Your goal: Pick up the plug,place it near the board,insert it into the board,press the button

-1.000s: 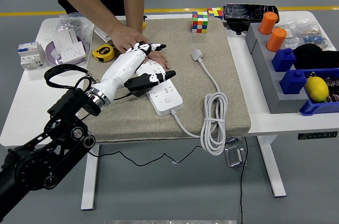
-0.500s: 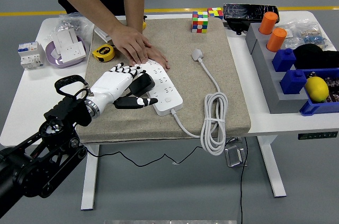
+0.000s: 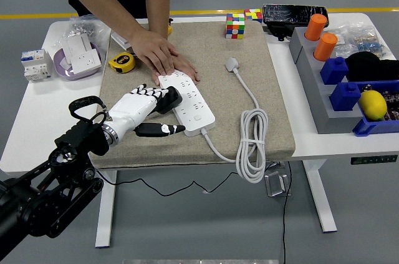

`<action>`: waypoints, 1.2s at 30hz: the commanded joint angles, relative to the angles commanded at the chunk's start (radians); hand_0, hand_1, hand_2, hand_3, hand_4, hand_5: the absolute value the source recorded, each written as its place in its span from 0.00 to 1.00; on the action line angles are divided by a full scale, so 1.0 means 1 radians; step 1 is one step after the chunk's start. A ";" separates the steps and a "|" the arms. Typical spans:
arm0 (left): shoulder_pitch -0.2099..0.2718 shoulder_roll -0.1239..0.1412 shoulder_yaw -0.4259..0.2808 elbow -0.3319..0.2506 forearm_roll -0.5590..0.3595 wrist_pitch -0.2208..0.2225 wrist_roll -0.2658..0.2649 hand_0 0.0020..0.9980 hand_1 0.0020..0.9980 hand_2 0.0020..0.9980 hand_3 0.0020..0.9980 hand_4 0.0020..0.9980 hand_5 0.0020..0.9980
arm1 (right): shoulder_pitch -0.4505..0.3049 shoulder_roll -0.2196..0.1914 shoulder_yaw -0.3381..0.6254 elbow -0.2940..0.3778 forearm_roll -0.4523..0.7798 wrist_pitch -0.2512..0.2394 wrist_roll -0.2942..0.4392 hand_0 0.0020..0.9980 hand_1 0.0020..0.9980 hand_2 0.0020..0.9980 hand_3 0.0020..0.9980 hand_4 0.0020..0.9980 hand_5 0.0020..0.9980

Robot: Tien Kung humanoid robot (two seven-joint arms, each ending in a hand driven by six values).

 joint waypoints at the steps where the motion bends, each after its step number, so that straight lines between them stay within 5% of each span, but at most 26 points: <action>1: -0.001 -0.001 0.003 0.002 0.000 0.000 0.000 1.00 1.00 1.00 1.00 1.00 1.00 | 0.000 0.000 0.000 0.000 0.000 0.000 0.000 1.00 0.93 0.86 0.86 1.00 1.00; 36: -0.089 -0.024 0.102 0.078 0.000 0.003 -0.014 1.00 1.00 1.00 0.96 1.00 1.00 | 0.009 -0.004 0.000 0.005 -0.007 0.001 0.000 1.00 0.93 0.86 0.87 1.00 1.00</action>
